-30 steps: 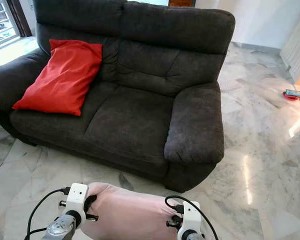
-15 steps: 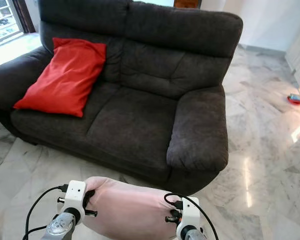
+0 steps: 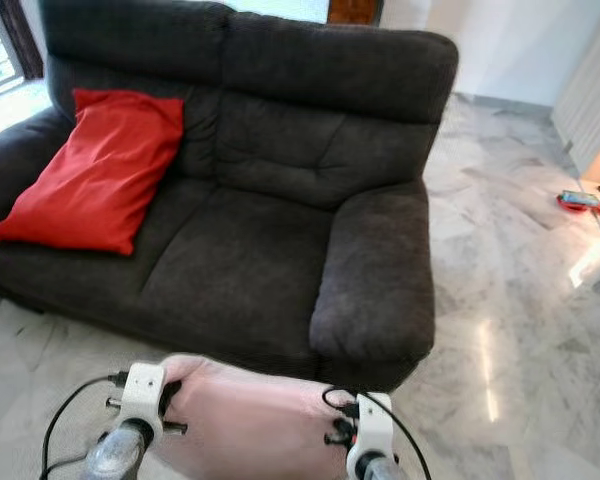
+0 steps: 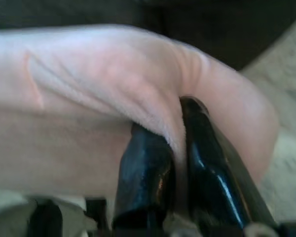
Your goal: Move the pillow to the sofa from floor
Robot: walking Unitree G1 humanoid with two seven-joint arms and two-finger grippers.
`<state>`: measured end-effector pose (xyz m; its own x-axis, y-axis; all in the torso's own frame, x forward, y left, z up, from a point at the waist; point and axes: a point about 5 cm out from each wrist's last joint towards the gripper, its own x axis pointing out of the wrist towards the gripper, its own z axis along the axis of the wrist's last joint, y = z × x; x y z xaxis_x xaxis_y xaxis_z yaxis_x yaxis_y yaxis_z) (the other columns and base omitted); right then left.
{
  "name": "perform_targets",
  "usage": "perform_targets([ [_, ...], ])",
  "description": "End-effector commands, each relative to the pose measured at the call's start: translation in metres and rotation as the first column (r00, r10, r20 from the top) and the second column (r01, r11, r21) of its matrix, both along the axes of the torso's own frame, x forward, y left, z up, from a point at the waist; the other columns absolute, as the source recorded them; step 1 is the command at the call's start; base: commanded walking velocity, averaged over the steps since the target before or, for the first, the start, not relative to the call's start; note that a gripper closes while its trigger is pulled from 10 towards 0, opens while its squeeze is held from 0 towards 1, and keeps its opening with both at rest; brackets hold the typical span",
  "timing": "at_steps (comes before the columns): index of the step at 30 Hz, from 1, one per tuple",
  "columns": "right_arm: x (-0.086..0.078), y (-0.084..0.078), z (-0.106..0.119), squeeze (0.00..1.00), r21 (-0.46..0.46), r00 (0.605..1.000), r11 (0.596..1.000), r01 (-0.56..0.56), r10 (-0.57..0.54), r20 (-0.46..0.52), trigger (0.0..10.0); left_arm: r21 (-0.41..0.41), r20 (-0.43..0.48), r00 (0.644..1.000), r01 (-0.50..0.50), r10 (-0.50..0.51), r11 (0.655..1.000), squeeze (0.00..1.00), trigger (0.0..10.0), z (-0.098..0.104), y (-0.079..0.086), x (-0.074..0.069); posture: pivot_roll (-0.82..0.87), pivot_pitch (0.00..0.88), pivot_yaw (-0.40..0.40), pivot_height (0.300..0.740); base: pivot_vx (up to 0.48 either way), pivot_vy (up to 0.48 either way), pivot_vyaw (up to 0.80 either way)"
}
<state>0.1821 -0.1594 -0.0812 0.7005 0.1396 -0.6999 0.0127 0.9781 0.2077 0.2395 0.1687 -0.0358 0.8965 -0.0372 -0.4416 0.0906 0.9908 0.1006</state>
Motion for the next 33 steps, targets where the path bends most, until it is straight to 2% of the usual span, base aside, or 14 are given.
perform_targets([
  [1,0.0098,-0.0334,0.0084,0.00,-0.066,0.990,0.988,0.137,-0.133,0.052,10.0,0.070,0.072,0.986,-0.158,0.153,0.985,0.00,10.0,0.0132,0.0398,0.0074,0.09,0.000,-0.080,0.740,0.330,0.000,0.00],
  [11,0.0067,-0.0336,0.0062,0.00,-0.060,0.987,0.986,0.158,-0.156,0.030,10.0,0.065,0.069,0.987,-0.151,0.146,0.986,0.00,10.0,0.0132,0.0388,0.0080,0.09,0.000,-0.076,0.740,0.329,0.000,0.00],
  [14,0.0060,-0.0334,0.0056,0.00,-0.054,0.987,0.986,0.160,-0.159,0.024,10.0,0.063,0.067,0.987,-0.149,0.145,0.987,0.00,10.0,0.0133,0.0398,0.0080,0.09,0.000,-0.076,0.740,0.262,0.000,-0.80],
  [19,0.0062,-0.0334,0.0058,0.00,-0.051,0.987,0.986,0.157,-0.156,0.025,10.0,0.050,0.074,0.987,-0.149,0.145,0.988,0.00,10.0,0.0142,0.0401,0.0085,0.09,0.000,-0.078,0.740,0.000,0.000,-0.78],
  [33,0.0078,-0.0346,0.0067,0.00,-0.058,0.988,0.987,0.152,-0.150,0.028,10.0,0.039,0.069,0.985,-0.163,0.160,0.986,0.00,10.0,0.0131,0.0385,0.0081,0.09,0.000,-0.084,0.740,0.000,0.000,0.00],
])
